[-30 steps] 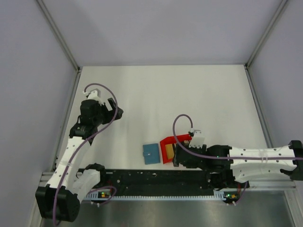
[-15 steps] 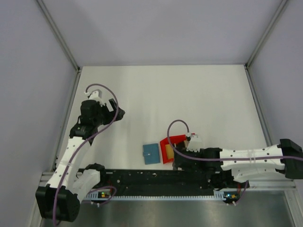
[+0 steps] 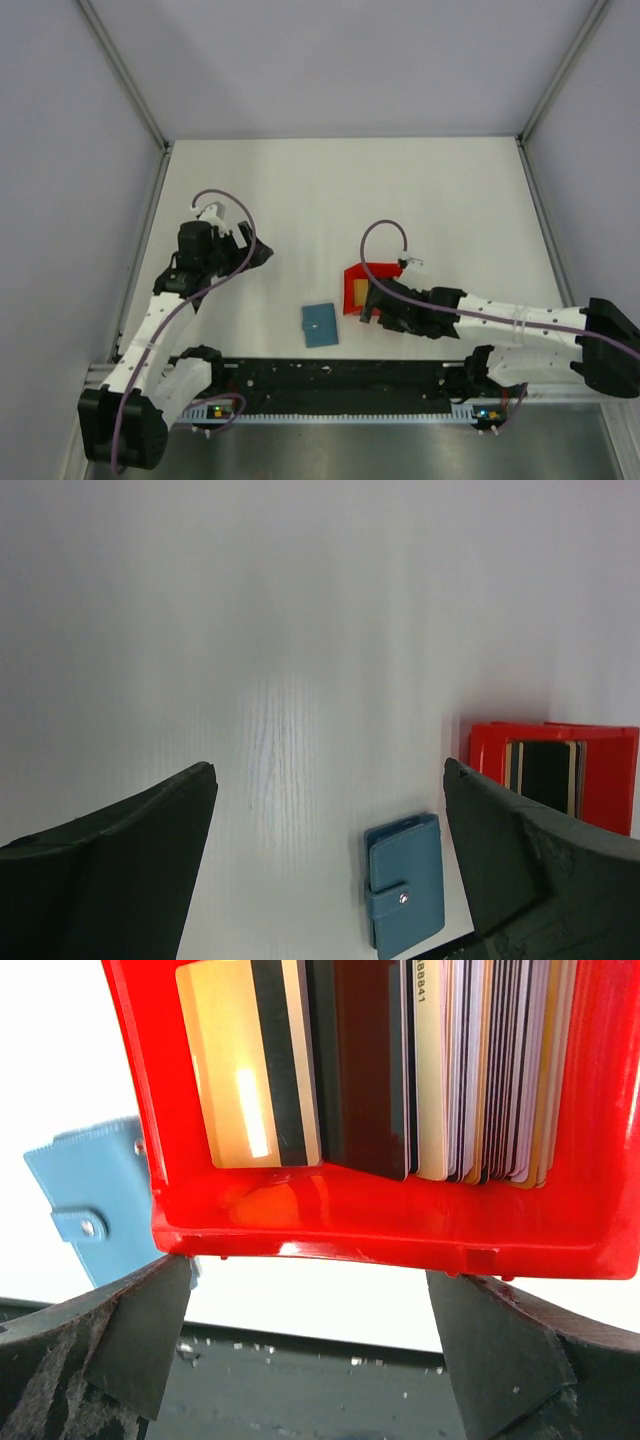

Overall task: Put the credit cards into the card holder
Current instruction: Move the storage box to the center of the board.

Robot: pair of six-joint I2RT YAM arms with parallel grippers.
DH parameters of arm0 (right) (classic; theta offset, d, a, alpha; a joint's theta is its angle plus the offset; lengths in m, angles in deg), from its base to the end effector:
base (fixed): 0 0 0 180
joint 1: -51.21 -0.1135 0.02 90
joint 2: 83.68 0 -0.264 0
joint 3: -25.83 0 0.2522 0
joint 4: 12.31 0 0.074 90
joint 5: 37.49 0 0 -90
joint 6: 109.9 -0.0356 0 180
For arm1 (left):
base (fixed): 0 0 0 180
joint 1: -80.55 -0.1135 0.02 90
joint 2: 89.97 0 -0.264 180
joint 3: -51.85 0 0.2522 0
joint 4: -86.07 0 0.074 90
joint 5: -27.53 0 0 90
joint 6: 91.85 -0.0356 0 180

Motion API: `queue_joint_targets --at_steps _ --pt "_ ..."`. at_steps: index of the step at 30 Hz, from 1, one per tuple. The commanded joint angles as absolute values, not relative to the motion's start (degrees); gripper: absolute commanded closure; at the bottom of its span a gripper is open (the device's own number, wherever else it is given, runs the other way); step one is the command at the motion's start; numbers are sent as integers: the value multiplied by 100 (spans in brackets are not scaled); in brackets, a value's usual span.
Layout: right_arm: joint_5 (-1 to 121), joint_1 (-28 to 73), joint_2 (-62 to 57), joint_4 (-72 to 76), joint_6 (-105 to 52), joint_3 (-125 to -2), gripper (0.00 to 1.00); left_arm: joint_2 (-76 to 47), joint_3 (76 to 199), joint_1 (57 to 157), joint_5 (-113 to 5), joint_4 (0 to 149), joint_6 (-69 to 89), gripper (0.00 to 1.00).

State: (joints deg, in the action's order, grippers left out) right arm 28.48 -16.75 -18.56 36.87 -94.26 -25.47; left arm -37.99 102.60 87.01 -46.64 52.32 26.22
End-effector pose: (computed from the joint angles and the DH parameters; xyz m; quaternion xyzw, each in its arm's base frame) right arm 0.0893 0.1820 0.1978 0.1016 0.9469 0.1507 0.2653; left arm 0.1959 -0.0320 0.2540 -0.1022 0.8748 -0.2524 0.4006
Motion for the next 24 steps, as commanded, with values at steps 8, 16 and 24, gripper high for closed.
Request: queue_joint_targets --at_steps 8,16,24 --pt "3342 -57 -1838 2977 -6134 -2748 1 -3961 9883 9232 -4349 5482 2785 3" --pt "3564 585 -1943 3308 -5215 -2801 1 -3786 10120 9996 -4383 5175 2900 2" --pt "3687 1482 -2347 3415 -5480 -2352 1 -3338 10463 10296 -4489 4753 2689 3"
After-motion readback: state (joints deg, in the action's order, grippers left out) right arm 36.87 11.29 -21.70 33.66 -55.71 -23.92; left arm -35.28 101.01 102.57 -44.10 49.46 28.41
